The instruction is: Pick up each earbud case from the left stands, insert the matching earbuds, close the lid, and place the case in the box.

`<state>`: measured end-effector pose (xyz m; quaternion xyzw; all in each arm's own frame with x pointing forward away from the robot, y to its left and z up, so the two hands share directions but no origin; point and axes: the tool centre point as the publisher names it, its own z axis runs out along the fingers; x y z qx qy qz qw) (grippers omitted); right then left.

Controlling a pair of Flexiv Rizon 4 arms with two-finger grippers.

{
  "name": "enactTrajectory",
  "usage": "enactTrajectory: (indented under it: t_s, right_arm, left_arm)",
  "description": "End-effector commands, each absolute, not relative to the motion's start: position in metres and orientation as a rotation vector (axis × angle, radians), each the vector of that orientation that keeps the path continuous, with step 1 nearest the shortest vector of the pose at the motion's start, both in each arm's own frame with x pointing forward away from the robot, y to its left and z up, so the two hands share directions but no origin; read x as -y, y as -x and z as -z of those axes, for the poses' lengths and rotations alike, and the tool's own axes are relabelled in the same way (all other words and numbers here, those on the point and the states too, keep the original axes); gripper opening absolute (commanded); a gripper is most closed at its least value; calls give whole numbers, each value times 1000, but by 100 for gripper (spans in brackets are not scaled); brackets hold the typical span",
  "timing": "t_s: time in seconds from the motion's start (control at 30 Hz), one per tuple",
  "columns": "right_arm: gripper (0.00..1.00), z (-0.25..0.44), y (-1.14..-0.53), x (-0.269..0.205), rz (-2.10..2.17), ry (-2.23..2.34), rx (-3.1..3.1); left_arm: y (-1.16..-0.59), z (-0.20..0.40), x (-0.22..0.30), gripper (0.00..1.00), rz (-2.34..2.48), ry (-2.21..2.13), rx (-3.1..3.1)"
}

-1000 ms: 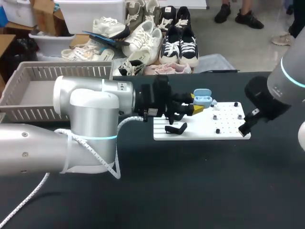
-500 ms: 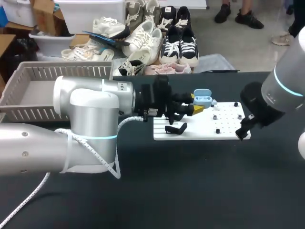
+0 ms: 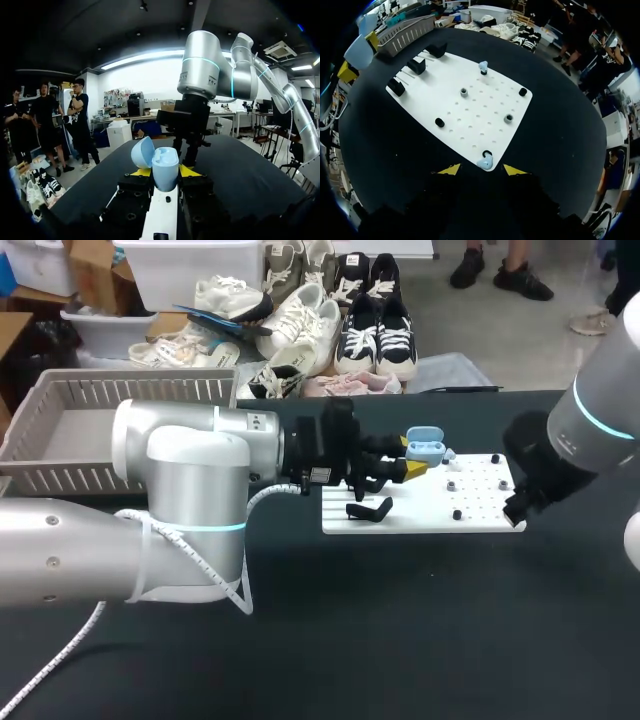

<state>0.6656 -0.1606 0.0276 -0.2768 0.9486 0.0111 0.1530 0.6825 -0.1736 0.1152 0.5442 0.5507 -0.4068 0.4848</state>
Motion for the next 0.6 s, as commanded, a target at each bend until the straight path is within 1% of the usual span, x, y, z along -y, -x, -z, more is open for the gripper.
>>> enactTrajectory:
  t_s: [0.03, 0.6]
  right_arm:
    - [47, -29, -667, 160, -27, 788, -2726]
    - [44, -23, -665, 158, -47, 693, -2740]
  left_arm:
    - [-682, -115, 173, 0, 990, -1323, -1339]
    - [-682, -115, 173, 0, 990, -1323, -1339]
